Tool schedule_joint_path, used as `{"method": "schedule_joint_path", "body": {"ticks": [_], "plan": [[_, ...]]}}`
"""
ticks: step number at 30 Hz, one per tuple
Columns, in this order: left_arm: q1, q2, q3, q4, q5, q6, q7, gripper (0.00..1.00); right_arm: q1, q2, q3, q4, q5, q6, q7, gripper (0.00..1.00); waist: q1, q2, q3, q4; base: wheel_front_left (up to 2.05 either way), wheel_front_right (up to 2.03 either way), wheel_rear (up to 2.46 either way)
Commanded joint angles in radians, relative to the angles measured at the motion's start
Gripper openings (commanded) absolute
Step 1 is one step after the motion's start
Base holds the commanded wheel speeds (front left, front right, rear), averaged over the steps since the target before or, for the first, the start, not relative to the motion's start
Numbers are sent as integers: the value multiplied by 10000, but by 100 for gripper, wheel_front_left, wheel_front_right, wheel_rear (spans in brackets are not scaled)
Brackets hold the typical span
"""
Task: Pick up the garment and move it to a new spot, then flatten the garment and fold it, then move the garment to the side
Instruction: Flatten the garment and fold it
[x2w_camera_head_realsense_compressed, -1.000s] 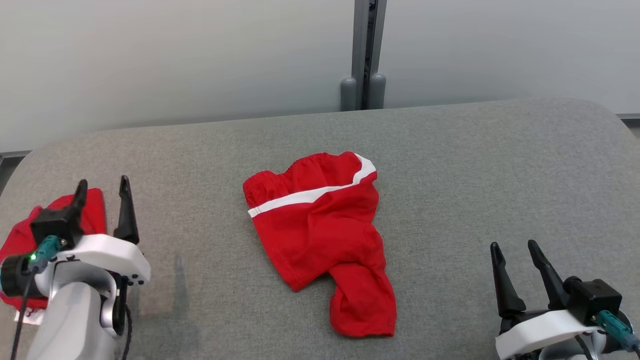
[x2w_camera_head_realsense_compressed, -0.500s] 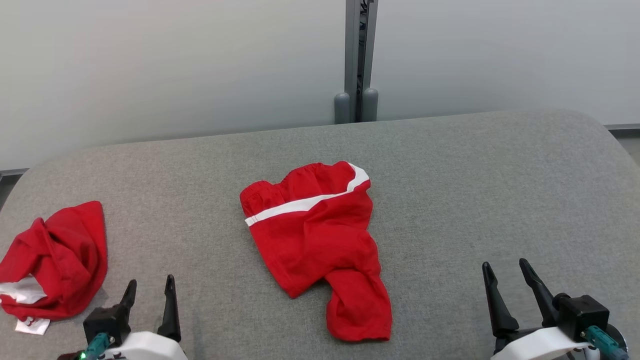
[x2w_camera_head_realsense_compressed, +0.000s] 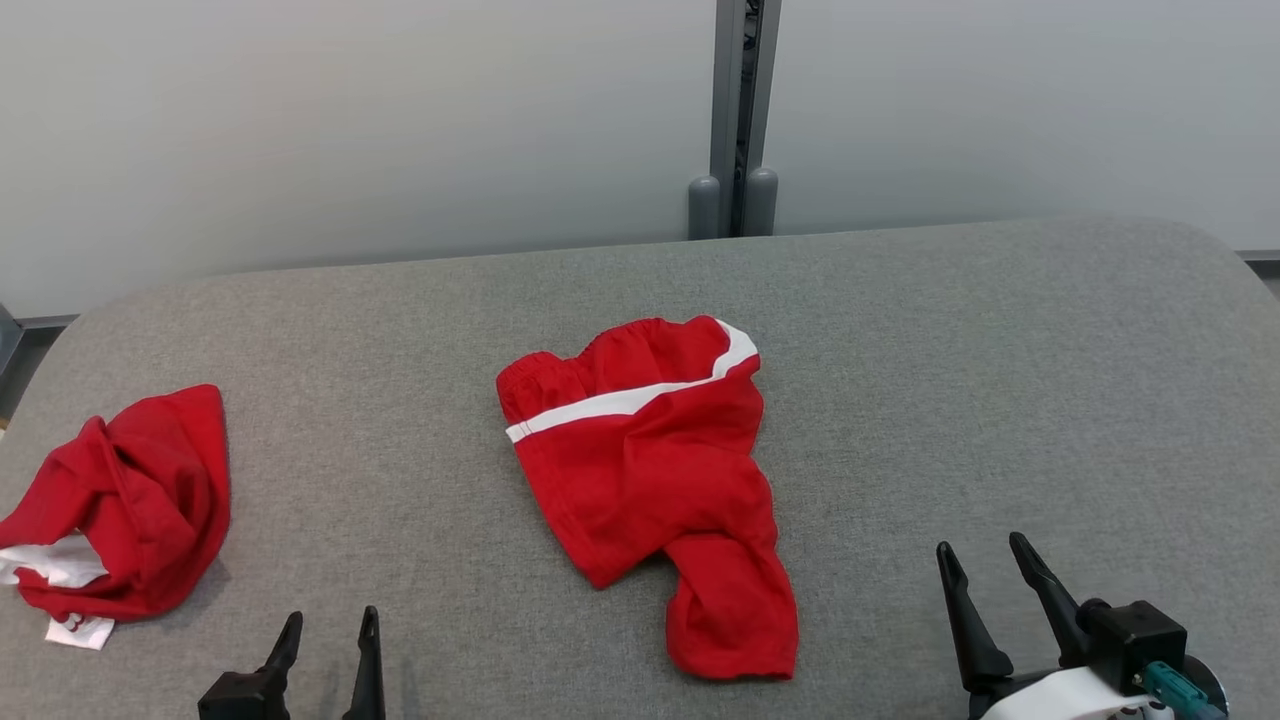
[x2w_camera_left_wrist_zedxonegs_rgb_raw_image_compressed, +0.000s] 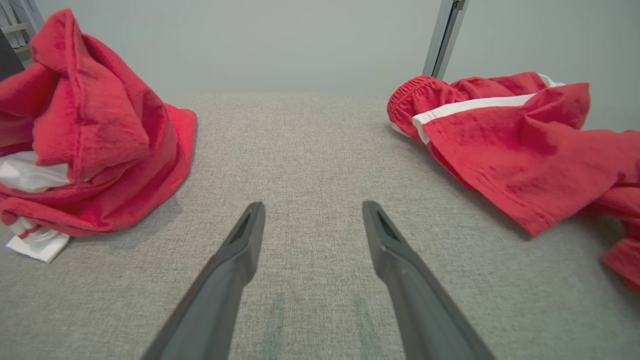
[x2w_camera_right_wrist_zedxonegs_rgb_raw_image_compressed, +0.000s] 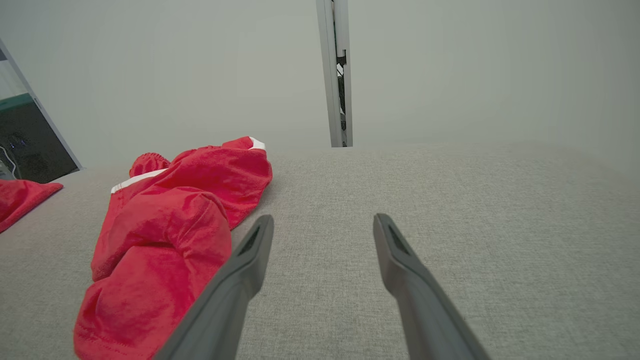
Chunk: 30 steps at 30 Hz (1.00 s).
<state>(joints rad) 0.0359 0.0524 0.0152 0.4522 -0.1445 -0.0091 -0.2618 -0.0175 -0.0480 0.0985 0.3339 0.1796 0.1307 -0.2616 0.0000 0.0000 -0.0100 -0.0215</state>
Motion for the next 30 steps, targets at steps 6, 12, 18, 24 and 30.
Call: {"method": "schedule_joint_path", "body": {"ticks": [6, 12, 18, 24, 30], "plan": [[-391, -2, -391, -72, -107, -120, -47, 100, -455, -53, 475, 50, 138, 1, -51, 100, 0, 0, 446, 300, 0, 0, 0], [-833, 3, -1091, -153, -488, -19, -46, 100, -1447, -98, 1251, 215, 77, 1, -51, 100, 0, 0, 1106, 753, 0, 0, 0], [-1196, 5, -1722, -105, -802, 37, -46, 100, -2951, -378, 2286, 772, 214, 1, -51, 100, 0, 0, 1591, 1320, 0, 0, 0], [-1366, 2, -2090, -14, -1235, 108, -48, 100, -4491, -594, 2518, 2013, 512, 1, -51, 100, 0, 0, 1912, 1794, 0, 0, 0], [-1530, 0, -2196, -86, -1163, 89, -46, 100, -5521, -786, 1702, 3146, 745, 1, -51, 100, 0, 0, 2221, 2144, 0, 0, 0]]}}
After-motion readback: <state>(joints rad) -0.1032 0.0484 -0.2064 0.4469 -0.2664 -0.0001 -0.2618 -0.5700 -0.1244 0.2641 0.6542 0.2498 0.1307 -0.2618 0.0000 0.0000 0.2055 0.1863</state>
